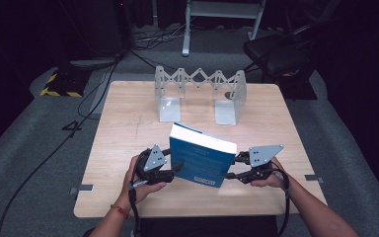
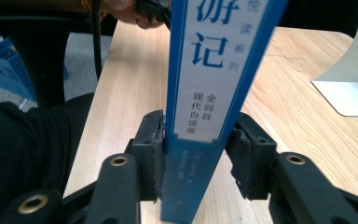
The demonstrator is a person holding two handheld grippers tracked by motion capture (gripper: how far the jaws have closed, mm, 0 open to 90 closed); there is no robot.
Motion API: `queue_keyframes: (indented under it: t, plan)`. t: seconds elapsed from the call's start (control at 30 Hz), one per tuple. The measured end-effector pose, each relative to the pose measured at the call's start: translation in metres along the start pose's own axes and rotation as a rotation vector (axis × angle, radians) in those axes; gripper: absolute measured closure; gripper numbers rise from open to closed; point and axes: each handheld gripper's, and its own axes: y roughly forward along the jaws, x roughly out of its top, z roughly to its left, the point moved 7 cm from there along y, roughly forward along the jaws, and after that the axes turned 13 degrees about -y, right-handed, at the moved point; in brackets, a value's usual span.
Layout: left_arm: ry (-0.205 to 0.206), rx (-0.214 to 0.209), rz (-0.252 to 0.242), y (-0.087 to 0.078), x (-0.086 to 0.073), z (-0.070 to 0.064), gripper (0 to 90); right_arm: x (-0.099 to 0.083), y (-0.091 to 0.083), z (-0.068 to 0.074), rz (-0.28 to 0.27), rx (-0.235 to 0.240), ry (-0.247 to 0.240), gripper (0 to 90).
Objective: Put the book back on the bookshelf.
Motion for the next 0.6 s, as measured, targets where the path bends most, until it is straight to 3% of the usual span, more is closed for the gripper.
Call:
queue_keyframes:
  t: [0.1,0.13,0.23,0.33,0.53,0.6]
  plan:
    - [-0.021,-0.016,-0.031,0.003,0.005,0.004,48.6,0.000,0.006,0.001,0.010,-0.032,-0.003,54.0]
    - [-0.024,-0.028,-0.035,0.003,0.005,0.005,48.6,0.001,0.008,0.001,0.026,-0.054,-0.017,53.1]
    - [-0.027,-0.063,-0.028,0.003,0.002,0.005,45.1,0.003,0.012,0.002,0.022,-0.077,0.003,52.3]
    - [-0.013,-0.046,-0.004,0.007,-0.001,0.003,36.1,0.007,0.016,0.004,0.022,-0.112,0.007,51.7]
    - [0.002,-0.006,-0.042,0.008,0.002,0.000,33.8,0.015,0.022,0.001,-0.011,-0.183,0.039,55.1]
    - [-0.015,-0.024,-0.051,0.008,0.003,0.000,33.9,0.014,0.023,0.000,-0.016,-0.177,0.054,56.0]
